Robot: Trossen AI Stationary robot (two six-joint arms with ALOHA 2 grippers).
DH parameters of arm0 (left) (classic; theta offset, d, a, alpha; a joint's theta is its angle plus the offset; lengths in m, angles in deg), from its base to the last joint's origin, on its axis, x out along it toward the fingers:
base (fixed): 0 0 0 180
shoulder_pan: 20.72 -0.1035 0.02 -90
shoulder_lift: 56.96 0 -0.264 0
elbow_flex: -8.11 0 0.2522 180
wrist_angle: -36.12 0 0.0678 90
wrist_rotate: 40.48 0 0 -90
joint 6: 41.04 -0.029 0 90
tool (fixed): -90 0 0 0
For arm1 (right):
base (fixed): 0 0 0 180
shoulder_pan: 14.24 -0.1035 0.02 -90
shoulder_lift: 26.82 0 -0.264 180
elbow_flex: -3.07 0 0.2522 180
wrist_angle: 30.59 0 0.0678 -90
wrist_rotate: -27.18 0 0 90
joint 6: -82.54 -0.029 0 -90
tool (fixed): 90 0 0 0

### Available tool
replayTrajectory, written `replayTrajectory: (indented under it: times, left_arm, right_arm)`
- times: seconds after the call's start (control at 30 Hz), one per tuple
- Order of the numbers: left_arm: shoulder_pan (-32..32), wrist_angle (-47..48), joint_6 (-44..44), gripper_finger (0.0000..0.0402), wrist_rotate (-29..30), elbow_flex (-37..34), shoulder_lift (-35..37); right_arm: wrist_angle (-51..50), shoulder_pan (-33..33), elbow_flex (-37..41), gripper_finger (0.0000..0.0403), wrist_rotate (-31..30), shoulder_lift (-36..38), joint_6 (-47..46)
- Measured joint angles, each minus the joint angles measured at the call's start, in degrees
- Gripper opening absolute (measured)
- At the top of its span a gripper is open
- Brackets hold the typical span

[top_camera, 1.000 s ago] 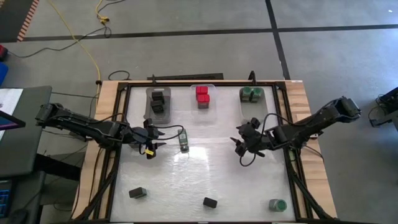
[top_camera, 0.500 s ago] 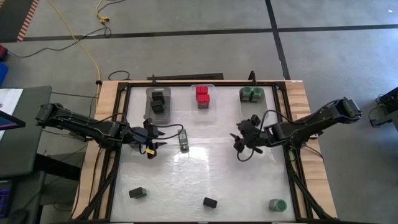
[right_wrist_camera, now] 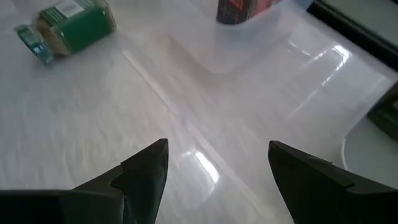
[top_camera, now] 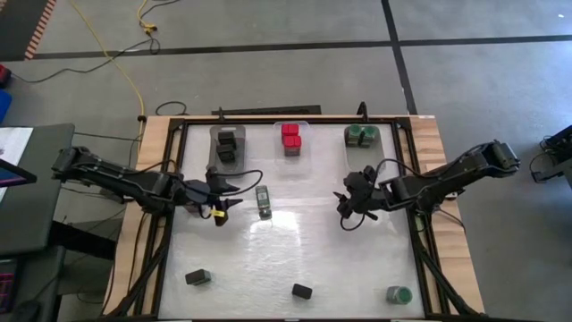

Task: Sort spices by type
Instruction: Put the black seasoning can into the black bin

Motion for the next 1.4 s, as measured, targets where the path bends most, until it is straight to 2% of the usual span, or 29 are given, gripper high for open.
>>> replayTrajectory:
  times: [0.3,0.67,0.97,1.13,1.4]
  left_arm:
    - [6.1,12.7,5.0,0.0129,0.2,7.6,-2.2]
    - [7.0,8.5,3.3,0.0126,0.5,8.3,-4.2]
    - [6.6,8.9,5.0,0.0130,0.7,8.3,-4.3]
    - [6.6,9.8,4.8,0.0176,0.5,8.2,-4.2]
    - [5.6,9.7,4.1,0.0311,0.9,8.2,-4.2]
  right_arm:
    - [-5.4,-4.0,0.0,0.0305,0.0,0.0,-9.3]
    - [-5.4,-8.5,0.0,0.0305,0.0,0.0,-16.2]
    - [-4.3,-10.4,0.0,0.0305,0.0,0.0,-16.3]
    - [-4.4,-10.3,0.0,0.0305,0.0,0.0,-16.1]
    - [-4.4,-10.3,0.0,0.0305,-0.1,0.0,-16.1]
